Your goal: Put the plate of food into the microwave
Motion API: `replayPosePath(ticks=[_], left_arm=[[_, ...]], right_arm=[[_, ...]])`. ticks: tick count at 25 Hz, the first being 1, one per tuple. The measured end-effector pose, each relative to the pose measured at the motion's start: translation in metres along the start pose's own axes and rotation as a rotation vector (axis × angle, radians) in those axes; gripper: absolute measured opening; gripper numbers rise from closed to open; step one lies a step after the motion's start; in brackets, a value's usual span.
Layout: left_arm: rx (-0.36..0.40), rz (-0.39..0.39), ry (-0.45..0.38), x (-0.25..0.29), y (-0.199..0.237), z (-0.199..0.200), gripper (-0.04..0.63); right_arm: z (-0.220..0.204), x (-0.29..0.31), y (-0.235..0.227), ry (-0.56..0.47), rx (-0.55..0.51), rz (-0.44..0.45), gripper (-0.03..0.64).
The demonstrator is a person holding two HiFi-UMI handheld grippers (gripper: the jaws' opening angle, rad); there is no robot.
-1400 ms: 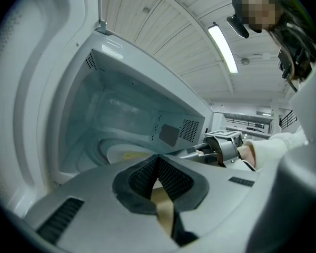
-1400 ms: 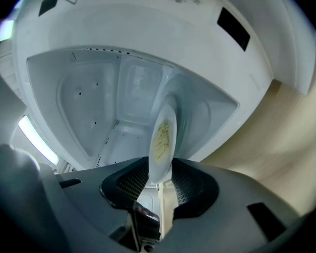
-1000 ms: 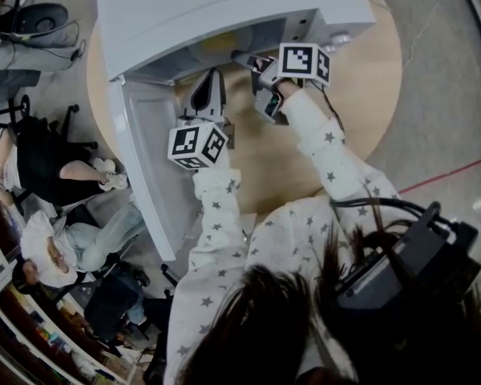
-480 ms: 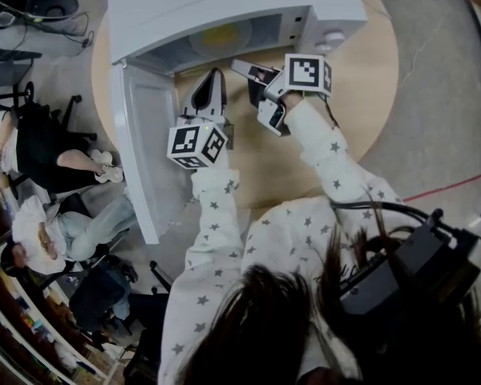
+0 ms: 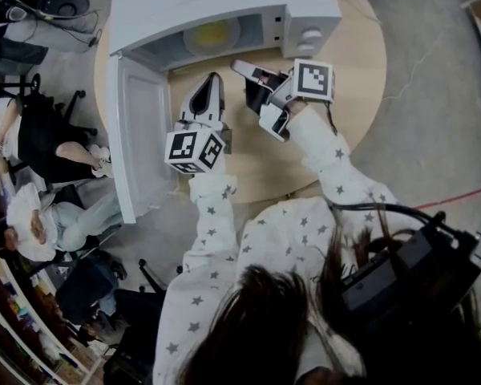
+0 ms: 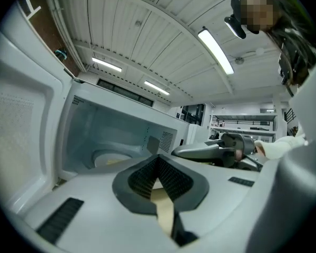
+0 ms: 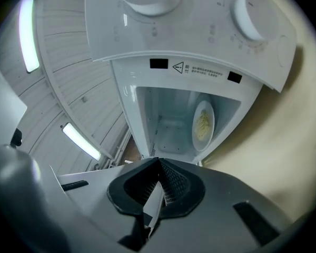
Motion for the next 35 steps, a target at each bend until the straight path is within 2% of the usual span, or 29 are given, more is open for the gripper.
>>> replayPosePath(ticks=[2,10,19,25,35], left_arm=[[-0.001,-0.001,-0.016,-0.017,-0.02,0.002,0.002],[0.022,0.037,-0.049,-0.057,-0.054,0.014,0.002],[0.036,0.033,-0.09,-0.099,-0.076,0.01,0.002],[0.04,0.023,-0.095,-0.106,-0.075,0.016,0.002],[0.053,-0.01,-0.086,-0.103,-0.075,0.017,0.002]], right_arm=[[-0.008,-0.019,0.013,0.01,-0.001,0.023,0.006],[-0.023,-0.044,0.037,0.09,0.011,0.093,0.006],[-0.057,-0.065,0.057,0.155,0.04,0.187,0.006],[-0.061,-0.068,0.063,0.134,0.063,0.205,0.006],[-0.059,-0.068,0.064,0.11,0.031,0.223,0.006]])
Point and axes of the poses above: the fingertips, and each gripper's own axes: x forward along the fingers, y to its left, z out of its top, the point moved 9 cm from there along -x, backward along the fingers, and after that the axes turned 14 degrees about z, right-handed, at the moved point
